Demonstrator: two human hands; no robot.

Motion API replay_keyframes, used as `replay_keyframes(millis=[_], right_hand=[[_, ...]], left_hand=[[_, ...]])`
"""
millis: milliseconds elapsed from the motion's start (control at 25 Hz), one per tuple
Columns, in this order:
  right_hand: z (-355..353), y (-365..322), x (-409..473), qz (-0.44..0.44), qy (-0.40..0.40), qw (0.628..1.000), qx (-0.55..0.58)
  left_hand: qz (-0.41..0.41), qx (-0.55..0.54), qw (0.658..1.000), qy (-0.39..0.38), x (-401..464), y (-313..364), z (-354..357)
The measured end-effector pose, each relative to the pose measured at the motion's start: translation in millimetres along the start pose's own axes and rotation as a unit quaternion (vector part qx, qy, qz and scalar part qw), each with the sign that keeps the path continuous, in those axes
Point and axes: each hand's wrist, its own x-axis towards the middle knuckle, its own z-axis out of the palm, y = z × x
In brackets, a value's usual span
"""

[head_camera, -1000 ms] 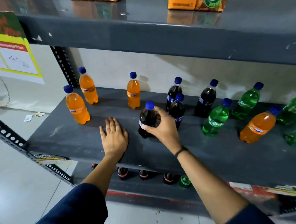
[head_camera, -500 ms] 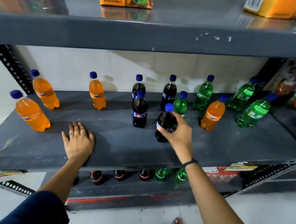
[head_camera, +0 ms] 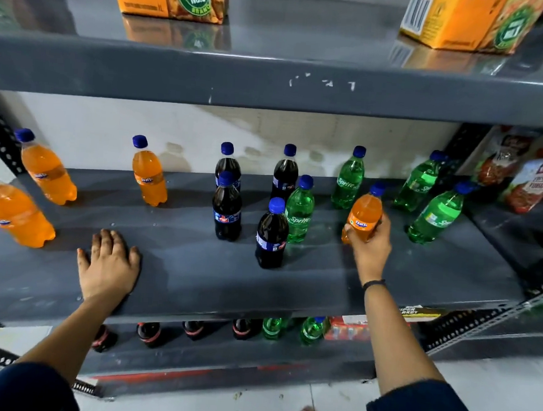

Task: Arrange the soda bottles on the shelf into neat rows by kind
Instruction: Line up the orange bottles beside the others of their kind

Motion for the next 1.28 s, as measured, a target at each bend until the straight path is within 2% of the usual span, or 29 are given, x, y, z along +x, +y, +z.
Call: replay_keyframes(millis=[200, 400, 560, 720, 840, 1000, 1120, 1280], right_hand=[[-25, -7, -51, -0.012, -0.031, 0.998, 0.047], [-18, -35, -151, -0.048, -0.143, 0.987, 0.064], [51, -81, -186, -0.092, -0.266, 0.952, 0.121], [153, -125, -178, -0.104, -0.341, 0.927, 0.120], [215, -143, -173, -0.098, -0.355, 0.924, 0.103], [258, -152, -175, -0.096, -0.387, 0.915, 0.052], [270, -147, -176, -0.096, -0.374, 0.922, 0.035], [255, -142, -174, -0.100, -0.395, 0.912, 0.054]], left_hand=[[0.001, -0.002, 1.000, 0.002, 0, 2, 0], [0.000, 0.009, 1.000, -0.001, -4, 3, 0], [0.003, 0.025, 1.000, -0.002, -3, 4, -1], [0.004, 0.014, 1.000, -0.002, -3, 2, -1], [0.003, 0.011, 1.000, 0.006, -2, 3, -1], [-0.001, 0.007, 1.000, 0.001, 1, 0, 2], [0.003, 0.009, 1.000, -0.001, 2, -1, 4], [0.001, 0.007, 1.000, -0.001, 3, -2, 3]])
